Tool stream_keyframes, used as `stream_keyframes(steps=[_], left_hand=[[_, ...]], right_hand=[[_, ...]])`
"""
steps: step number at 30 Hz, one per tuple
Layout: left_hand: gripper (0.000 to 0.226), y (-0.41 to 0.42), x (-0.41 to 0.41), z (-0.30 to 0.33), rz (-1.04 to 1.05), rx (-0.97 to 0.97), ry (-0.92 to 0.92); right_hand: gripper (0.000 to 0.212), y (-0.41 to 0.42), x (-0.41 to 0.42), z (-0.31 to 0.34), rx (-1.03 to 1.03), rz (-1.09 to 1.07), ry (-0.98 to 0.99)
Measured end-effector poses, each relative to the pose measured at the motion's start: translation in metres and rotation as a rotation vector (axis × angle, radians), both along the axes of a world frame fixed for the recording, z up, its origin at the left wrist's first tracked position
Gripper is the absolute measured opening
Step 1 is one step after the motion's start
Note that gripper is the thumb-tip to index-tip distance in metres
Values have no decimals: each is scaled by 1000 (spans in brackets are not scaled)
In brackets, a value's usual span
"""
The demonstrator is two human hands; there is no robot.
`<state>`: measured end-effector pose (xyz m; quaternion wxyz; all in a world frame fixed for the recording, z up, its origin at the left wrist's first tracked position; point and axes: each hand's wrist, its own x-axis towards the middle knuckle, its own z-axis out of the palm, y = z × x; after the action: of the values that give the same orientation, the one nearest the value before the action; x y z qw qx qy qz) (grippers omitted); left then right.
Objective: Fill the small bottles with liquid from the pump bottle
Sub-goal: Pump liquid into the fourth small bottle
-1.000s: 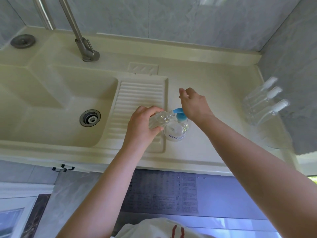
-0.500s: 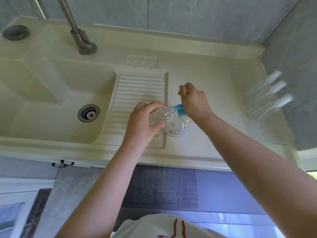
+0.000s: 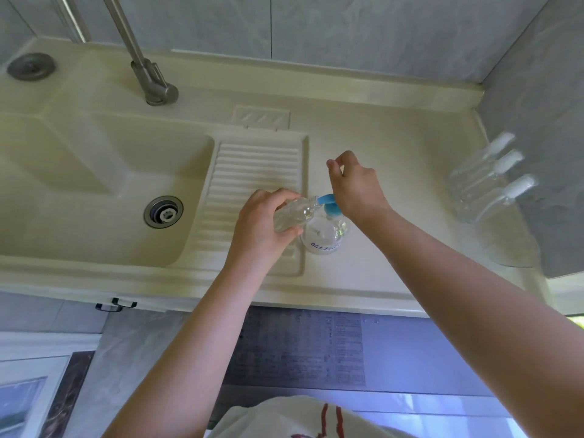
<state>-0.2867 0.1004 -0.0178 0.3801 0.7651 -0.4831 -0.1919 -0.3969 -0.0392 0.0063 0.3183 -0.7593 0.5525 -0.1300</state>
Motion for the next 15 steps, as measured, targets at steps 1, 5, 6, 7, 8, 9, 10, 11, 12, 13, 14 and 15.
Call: stream_keyframes(steps=[1,5,6,7,8,9,10,11,12,13,14,15], left_hand=[[48,0,0,0,0,1,-1],[48,-1,0,1,2,5,-17],[48,-1,0,2,3,5,-18],[48,-1,0,1,3,6,-16],[48,-1,0,1,2,3,-13],[48,-2,0,2,3,0,-13],[48,-2,0,2,3,3,-16],[48,-2,1,2,5,6,-15],[48,-1,1,2,6,5,-14],[48,-1,1,2,7,5,-11],[48,-1,2,2,6,1,-11],[48,-1,1,2,4,-1,-9]], right_hand=[[34,1,1,-1,16,-32,-25],[37,4,0,0,14,-47,-39],[39,4,-2,2,-5,-23,-18],[39,4,-3,2,-26,5,10],[39,4,-4,4,-46,27,31],[39,3,-4,4,-53,41,44],[38,3,-4,4,-50,47,52],[38,3,-4,4,-48,50,56],[38,2,-3,4,-47,54,58],[40,2,-3,3,-37,55,60],[41,2,-3,4,-24,54,56],[41,2,-3,3,-11,51,52]])
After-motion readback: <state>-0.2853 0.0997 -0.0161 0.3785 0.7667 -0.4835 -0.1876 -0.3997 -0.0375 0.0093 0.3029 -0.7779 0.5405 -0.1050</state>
